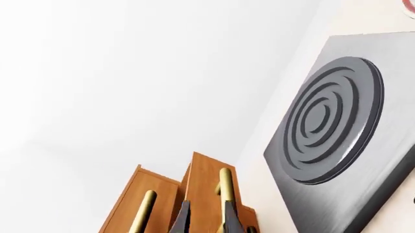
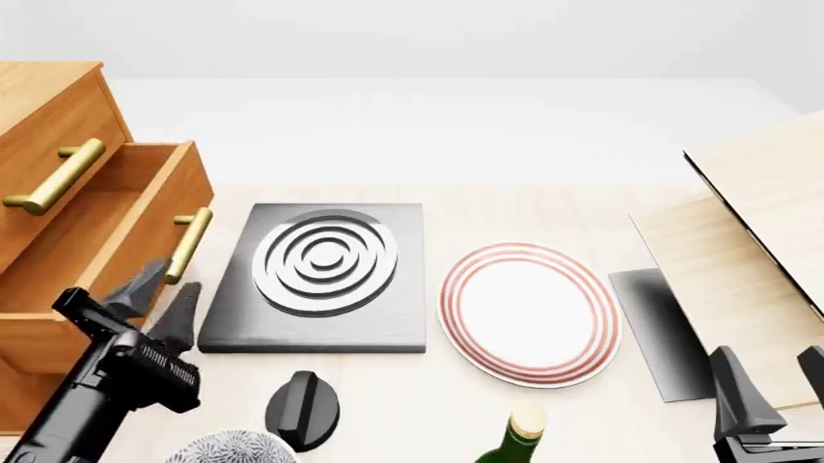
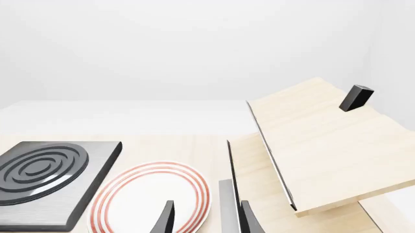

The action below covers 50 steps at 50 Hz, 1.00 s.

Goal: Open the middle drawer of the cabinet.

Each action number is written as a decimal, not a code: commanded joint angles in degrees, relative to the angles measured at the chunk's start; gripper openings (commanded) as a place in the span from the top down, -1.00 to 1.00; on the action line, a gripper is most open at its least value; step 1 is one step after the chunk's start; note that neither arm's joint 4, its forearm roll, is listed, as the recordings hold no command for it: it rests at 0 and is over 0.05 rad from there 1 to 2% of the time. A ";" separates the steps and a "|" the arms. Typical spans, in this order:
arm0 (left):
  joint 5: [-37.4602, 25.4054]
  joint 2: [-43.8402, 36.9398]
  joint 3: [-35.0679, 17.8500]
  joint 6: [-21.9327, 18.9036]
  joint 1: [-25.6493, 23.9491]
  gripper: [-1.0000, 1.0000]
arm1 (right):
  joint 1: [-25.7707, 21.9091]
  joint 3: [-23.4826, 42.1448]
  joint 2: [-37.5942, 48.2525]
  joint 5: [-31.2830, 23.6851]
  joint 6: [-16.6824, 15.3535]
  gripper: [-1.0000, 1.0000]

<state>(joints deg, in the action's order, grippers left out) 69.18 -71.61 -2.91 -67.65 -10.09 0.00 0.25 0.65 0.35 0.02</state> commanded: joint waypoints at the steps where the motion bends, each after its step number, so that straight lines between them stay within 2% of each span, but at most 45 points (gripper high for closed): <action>1: 0.70 8.64 2.91 1.64 -5.78 -1.00 | 0.00 0.00 0.01 0.00 -0.01 -1.00; 9: 0.57 11.40 2.91 2.11 -9.84 -1.00 | -0.01 0.00 -0.01 0.00 0.00 -1.00; 10: -1.01 13.10 2.91 3.09 -9.95 -1.00 | 0.00 0.00 -0.01 0.00 -0.01 -1.00; 13: -8.07 20.26 2.90 6.25 -10.72 -1.00 | -0.01 0.00 -0.01 0.00 0.01 -1.00; 16: -19.57 27.89 0.17 11.07 -10.42 -1.00 | 0.00 0.00 0.00 0.00 0.00 -1.00; 17: -26.74 31.50 -2.68 14.76 -10.48 -1.00 | 0.00 0.00 -0.01 0.00 0.01 -1.00; 18: -30.36 33.35 -4.28 16.48 -10.55 -1.00 | 0.01 0.00 -0.01 0.00 0.01 -1.00; 20: -32.76 34.87 -5.26 17.38 -10.49 -1.00 | -0.01 0.00 0.00 0.00 -0.01 -1.00; 21: -37.76 37.99 -7.48 19.32 -10.54 -1.00 | 0.00 0.00 -0.01 0.00 0.00 -1.00; 22: -38.05 38.22 -7.54 19.33 -10.53 -1.00 | 0.00 0.00 -0.01 0.00 0.00 -1.00; 24: -42.87 39.54 -9.94 21.39 -10.97 -1.00 | -0.01 0.00 0.00 0.00 0.01 -1.00; 28: -50.65 39.44 -15.29 27.56 -11.22 -1.00 | 0.01 0.00 0.01 0.00 0.00 -1.00; 32: -57.76 37.18 -21.46 35.49 -11.14 -1.00 | 0.01 0.00 0.00 0.00 0.01 -1.00; 37: -63.46 34.57 -27.06 41.73 -11.21 -1.00 | -0.01 0.00 0.00 0.00 0.00 -1.00; 40: -65.69 33.19 -29.49 43.87 -11.14 -1.00 | 0.00 0.00 0.00 0.00 -0.01 -1.00; 44: -66.68 31.98 -30.76 44.26 -10.72 -1.00 | 0.01 0.00 -0.01 0.00 0.00 -1.00; 50: -68.98 29.90 -33.28 48.33 -8.81 -1.00 | 0.00 0.00 0.01 0.00 0.00 -1.00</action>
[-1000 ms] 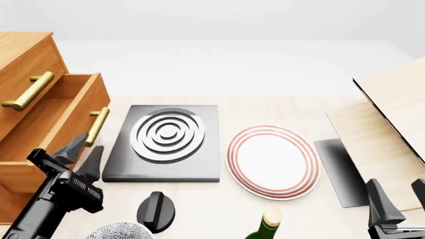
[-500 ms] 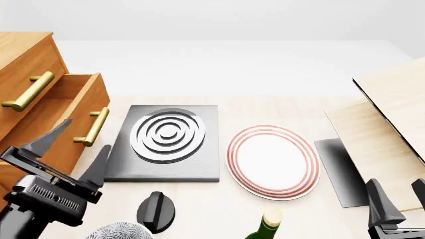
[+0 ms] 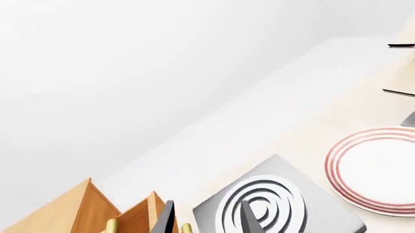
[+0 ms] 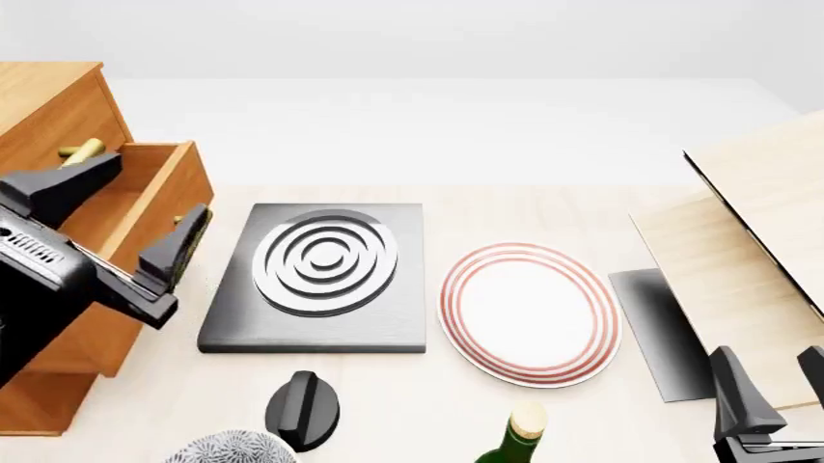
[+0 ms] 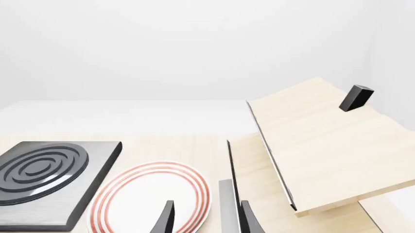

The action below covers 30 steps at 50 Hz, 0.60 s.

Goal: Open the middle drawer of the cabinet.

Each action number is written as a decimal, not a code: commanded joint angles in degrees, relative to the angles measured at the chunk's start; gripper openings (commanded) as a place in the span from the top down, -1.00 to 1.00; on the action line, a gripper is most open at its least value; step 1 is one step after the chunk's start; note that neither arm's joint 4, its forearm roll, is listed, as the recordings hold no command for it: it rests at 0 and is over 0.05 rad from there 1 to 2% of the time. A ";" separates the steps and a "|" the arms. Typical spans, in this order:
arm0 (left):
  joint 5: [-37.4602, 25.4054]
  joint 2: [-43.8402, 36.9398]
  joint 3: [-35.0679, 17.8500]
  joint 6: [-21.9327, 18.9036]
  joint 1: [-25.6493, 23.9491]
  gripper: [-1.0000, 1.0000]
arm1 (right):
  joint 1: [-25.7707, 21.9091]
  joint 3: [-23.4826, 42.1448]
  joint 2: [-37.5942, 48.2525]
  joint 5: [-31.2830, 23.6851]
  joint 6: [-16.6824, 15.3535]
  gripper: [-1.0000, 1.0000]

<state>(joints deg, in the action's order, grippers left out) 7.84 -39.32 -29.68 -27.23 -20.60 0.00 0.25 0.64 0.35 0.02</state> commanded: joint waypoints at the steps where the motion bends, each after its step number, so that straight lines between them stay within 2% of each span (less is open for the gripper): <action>1: -8.39 -3.72 -7.47 9.60 1.39 -1.00 | -0.01 0.00 0.01 0.00 0.00 -1.00; 7: -9.98 -6.20 -9.95 11.83 2.34 -1.00 | 0.01 0.00 0.01 0.00 0.01 -1.00; 10: -10.88 -6.32 -11.00 10.96 3.19 -1.00 | -0.01 0.00 0.00 0.00 0.00 -1.00; 17: -15.05 -8.86 -15.58 13.89 3.37 -1.00 | -0.01 0.00 0.01 0.00 0.00 -1.00; 22: -13.83 -14.88 -18.62 14.99 3.95 -1.00 | 0.01 0.00 0.00 0.00 0.01 -1.00; 30: -15.26 -17.59 -21.75 14.32 6.66 -1.00 | 0.00 0.00 -0.01 0.00 0.00 -1.00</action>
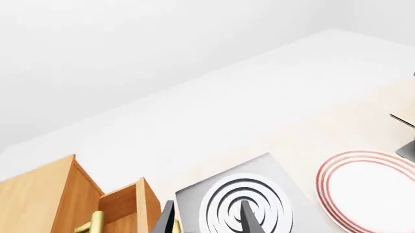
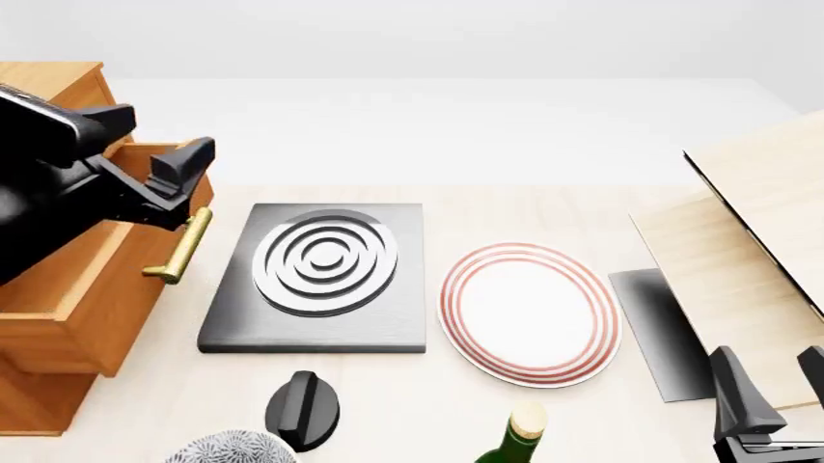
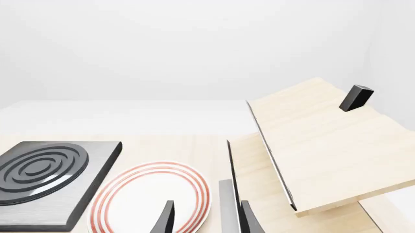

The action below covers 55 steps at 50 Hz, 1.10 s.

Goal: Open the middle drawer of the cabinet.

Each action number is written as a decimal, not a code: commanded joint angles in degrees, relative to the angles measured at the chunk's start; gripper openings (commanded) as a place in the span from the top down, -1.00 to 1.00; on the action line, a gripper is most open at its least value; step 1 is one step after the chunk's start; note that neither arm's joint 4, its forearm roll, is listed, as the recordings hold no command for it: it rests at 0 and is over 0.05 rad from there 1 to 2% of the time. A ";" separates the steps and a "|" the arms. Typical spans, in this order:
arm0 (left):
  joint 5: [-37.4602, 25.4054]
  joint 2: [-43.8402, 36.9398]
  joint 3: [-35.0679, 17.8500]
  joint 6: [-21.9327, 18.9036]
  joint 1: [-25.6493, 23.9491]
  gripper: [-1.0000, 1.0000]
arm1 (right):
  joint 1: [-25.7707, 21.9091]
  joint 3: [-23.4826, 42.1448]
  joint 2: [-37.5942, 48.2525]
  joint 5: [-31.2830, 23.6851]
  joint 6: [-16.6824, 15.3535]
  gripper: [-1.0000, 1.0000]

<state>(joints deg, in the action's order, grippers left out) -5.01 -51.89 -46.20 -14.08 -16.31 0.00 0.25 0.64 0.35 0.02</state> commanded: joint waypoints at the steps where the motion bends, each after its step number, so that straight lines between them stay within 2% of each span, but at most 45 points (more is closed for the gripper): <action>1: -2.63 -5.24 -5.60 1.16 2.52 -1.00 | 0.01 0.00 0.01 0.00 -0.01 -1.00; 18: -9.73 -4.95 -10.66 0.38 6.48 -1.00 | 0.00 0.00 0.00 0.00 -0.01 -1.00; 31: -18.55 -8.77 -18.94 1.21 7.92 -1.00 | 0.00 0.00 0.00 0.00 0.00 -1.00; 33: -20.32 -10.27 -20.97 2.87 7.29 -1.00 | 0.00 0.00 -0.02 0.00 0.01 -1.00; 36: -22.36 -11.83 -23.74 2.38 7.06 -1.00 | 0.00 0.00 0.00 0.00 0.01 -1.00; 38: -24.48 -13.23 -26.14 3.82 6.81 -1.00 | 0.01 0.00 0.00 0.00 -0.01 -1.00; 40: -24.73 -13.35 -26.67 3.28 7.03 -1.00 | 0.00 0.00 0.00 0.00 0.00 -1.00; 43: -27.44 -15.39 -29.11 4.58 7.19 -1.00 | 0.00 0.00 -0.01 0.00 0.01 -1.00; 45: -27.38 -15.45 -28.96 2.59 7.82 -1.00 | 0.00 0.00 -0.01 0.00 0.00 -1.00; 48: -28.34 -16.15 -29.74 2.63 8.29 -1.00 | 0.01 0.00 0.02 0.00 -0.01 -1.00; 55: -30.16 -17.37 -32.62 5.01 8.30 -1.00 | 0.00 0.00 0.01 0.00 0.00 -1.00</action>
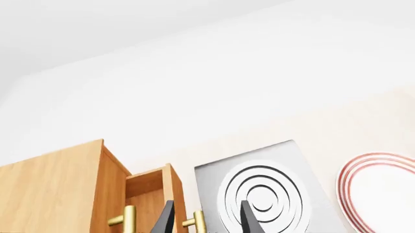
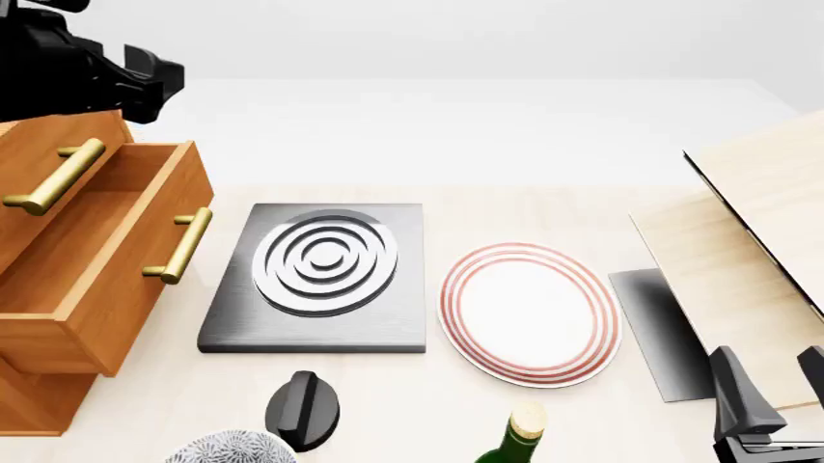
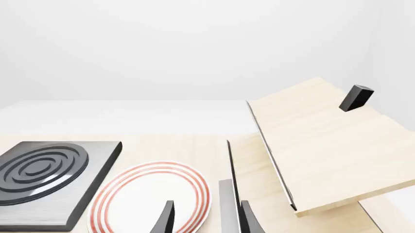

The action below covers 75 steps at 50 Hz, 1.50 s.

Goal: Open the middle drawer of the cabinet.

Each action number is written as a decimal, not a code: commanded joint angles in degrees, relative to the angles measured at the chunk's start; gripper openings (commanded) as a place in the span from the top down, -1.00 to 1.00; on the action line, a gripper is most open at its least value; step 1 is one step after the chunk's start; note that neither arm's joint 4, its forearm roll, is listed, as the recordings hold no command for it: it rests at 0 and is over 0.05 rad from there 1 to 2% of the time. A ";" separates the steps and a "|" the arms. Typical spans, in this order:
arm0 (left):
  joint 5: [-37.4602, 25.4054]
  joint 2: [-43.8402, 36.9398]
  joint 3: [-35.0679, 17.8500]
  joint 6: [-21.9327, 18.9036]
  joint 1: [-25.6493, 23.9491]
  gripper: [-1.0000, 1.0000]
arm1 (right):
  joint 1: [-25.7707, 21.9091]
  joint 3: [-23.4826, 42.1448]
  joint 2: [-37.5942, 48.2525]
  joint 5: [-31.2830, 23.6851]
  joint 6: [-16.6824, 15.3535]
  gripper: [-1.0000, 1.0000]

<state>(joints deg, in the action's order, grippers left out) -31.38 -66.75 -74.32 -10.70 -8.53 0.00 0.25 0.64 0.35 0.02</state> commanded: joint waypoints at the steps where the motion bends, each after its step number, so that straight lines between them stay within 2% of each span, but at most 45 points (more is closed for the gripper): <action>1: -4.01 -2.68 -4.57 2.19 0.65 -1.00 | 0.00 0.00 -0.01 0.00 0.00 -1.00; 3: -4.35 -3.64 -4.37 3.46 1.46 -1.00 | 0.00 0.00 0.00 0.00 0.00 -1.00; 9: -4.10 -5.71 -3.89 2.95 3.16 -1.00 | 0.00 0.00 0.02 0.00 0.00 -1.00; 11: -4.28 -6.60 -3.90 1.56 3.86 -1.00 | 0.01 0.00 -0.01 0.00 0.01 -1.00; 20: -7.68 -11.20 -9.13 1.90 3.88 -1.00 | 0.00 0.00 0.01 0.00 -0.01 -1.00; 22: -9.49 -13.31 -10.01 3.04 2.55 -1.00 | 0.00 0.00 0.00 0.00 0.00 -1.00; 23: -8.94 -13.96 -9.88 1.01 4.83 -1.00 | 0.00 0.00 0.00 0.00 -0.01 -1.00; 24: -9.39 -15.09 -10.60 1.45 4.64 -1.00 | -0.01 0.00 0.02 0.00 0.00 -1.00; 28: -10.24 -17.19 -11.30 -1.49 5.47 -1.00 | 0.00 0.00 0.00 0.00 0.00 -1.00; 40: -13.49 -20.10 -15.02 -4.08 7.79 -1.00 | 0.01 0.00 -0.02 0.00 0.00 -1.00; 43: -13.96 -20.81 -15.14 -4.31 8.24 -1.00 | 0.00 0.00 -0.01 0.00 -0.01 -1.00; 44: -13.54 -20.61 -14.36 -5.78 8.90 -1.00 | 0.00 0.00 0.01 0.00 0.01 -1.00; 50: -14.75 -20.79 -15.85 -6.25 9.64 -1.00 | 0.00 0.00 -0.01 0.00 0.00 -1.00; 57: -14.03 -22.15 -15.51 -5.93 9.44 -1.00 | 0.01 0.00 -0.01 0.00 0.00 -1.00; 63: -14.97 -23.78 -18.54 -4.68 8.26 -1.00 | 0.00 0.00 -0.01 0.00 0.00 -1.00; 75: -13.90 -26.48 -20.13 -2.92 6.93 -1.00 | -0.01 0.00 0.02 0.00 0.00 -1.00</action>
<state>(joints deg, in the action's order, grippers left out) -45.42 -91.21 -92.77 -14.61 -0.92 0.00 0.25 0.65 0.35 0.02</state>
